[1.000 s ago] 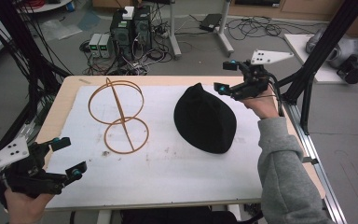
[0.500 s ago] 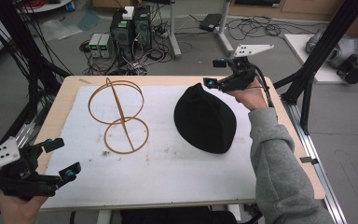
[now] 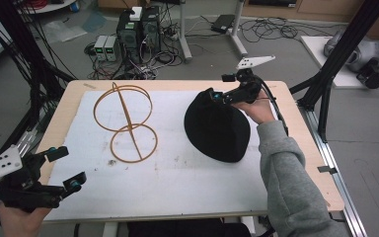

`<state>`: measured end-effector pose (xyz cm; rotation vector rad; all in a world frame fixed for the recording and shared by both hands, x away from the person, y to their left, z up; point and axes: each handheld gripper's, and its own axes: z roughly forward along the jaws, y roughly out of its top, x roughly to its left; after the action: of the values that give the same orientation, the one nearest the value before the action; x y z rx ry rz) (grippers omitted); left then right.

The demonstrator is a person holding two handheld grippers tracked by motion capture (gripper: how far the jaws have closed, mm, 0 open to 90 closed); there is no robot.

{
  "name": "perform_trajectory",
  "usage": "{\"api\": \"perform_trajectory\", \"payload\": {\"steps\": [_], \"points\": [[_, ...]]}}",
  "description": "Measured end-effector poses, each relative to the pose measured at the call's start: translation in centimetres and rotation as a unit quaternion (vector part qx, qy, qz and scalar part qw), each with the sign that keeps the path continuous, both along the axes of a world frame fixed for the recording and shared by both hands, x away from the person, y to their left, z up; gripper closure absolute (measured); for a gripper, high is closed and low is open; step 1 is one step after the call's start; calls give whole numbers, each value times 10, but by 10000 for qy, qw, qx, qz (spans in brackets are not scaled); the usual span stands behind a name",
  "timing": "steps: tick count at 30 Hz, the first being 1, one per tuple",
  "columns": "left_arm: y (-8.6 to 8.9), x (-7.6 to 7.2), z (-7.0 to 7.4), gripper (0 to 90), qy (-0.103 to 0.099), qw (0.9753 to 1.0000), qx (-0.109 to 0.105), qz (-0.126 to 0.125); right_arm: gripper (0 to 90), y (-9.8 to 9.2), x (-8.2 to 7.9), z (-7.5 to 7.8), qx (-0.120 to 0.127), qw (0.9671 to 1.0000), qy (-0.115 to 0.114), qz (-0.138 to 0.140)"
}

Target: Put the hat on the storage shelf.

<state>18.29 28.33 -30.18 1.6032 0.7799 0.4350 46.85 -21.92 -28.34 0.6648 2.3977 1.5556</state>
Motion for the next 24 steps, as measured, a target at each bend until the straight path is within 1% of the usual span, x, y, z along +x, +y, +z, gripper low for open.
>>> {"api": "perform_trajectory", "payload": {"steps": [2,3,4,5,6,7,10,13,15,19,20,23,24], "points": [[-1,0,0,18,3,10000,-8,-6,31,0,0,-2,13,10000,-2,4],[-1,0,0,18,0,10000,-3,-8,31,2,1,-9,-12,10000,52,-49],[-1,0,0,18,3,10000,-3,-9,31,2,1,-9,-12,10000,52,-49],[-1,1,-1,18,12,10000,11,-12,31,3,2,-16,-76,9998,115,-111],[-1,1,-1,18,12,10000,11,-12,31,3,2,-16,-76,9998,115,-111],[-2,1,-1,18,25,10000,-1,-8,31,4,3,-21,-102,9998,68,-156],[-2,2,-2,18,35,10000,6,-11,31,4,3,-28,-115,9996,142,-221],[-2,3,-3,18,47,10000,7,-7,31,5,4,-33,-222,9993,155,-264],[-2,3,-3,18,45,10000,12,-6,32,6,4,-35,-219,9993,116,-270],[-3,2,-2,18,57,10000,27,4,32,11,5,-42,-398,9987,169,-282],[-3,2,-2,18,58,10000,37,6,32,12,6,-44,-459,9982,203,-328],[-3,2,-2,18,50,10000,37,-5,33,12,7,-46,-483,9978,240,-377],[-3,2,-2,18,43,10000,43,-9,33,11,9,-47,-484,9975,245,-445]]}}
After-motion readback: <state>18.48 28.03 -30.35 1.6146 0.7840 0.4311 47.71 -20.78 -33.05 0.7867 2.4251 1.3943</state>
